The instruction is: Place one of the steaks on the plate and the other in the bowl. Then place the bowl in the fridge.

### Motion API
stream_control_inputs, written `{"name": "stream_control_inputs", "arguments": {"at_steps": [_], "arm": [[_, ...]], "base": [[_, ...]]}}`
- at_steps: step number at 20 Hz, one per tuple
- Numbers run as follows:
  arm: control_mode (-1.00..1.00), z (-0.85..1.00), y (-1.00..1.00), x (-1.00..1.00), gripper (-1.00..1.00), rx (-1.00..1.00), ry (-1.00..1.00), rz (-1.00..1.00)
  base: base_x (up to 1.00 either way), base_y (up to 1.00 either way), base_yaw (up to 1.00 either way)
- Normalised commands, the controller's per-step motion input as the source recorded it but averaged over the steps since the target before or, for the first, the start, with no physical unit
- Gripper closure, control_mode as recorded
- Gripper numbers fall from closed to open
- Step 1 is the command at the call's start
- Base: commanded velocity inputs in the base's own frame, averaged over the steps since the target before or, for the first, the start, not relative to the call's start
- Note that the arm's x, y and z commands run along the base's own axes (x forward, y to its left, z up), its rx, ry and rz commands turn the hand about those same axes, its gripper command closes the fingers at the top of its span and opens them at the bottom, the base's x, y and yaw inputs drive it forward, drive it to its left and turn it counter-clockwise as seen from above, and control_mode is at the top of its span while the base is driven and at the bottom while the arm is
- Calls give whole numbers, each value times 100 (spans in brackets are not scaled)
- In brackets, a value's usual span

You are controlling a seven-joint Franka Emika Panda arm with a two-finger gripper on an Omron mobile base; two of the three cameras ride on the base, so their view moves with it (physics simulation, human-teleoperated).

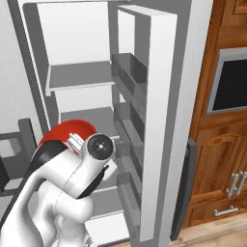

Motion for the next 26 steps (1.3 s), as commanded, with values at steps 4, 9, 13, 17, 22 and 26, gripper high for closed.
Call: {"name": "stream_control_inputs", "arguments": {"at_steps": [4,9,13,17,22,26], "arm": [[100,0,0,0,100,0,0,0],[100,0,0,0,100,0,0,0],[-100,0,0,-4,100,0,0,0],[-100,2,0,-16,100,0,1,-2],[-100,13,0,-12,100,0,4,-6],[-100,7,0,-6,100,1,4,-14]], "base": [[0,0,-5],[0,0,-2],[-8,0,0],[0,0,0],[0,0,0],[0,0,0]]}}
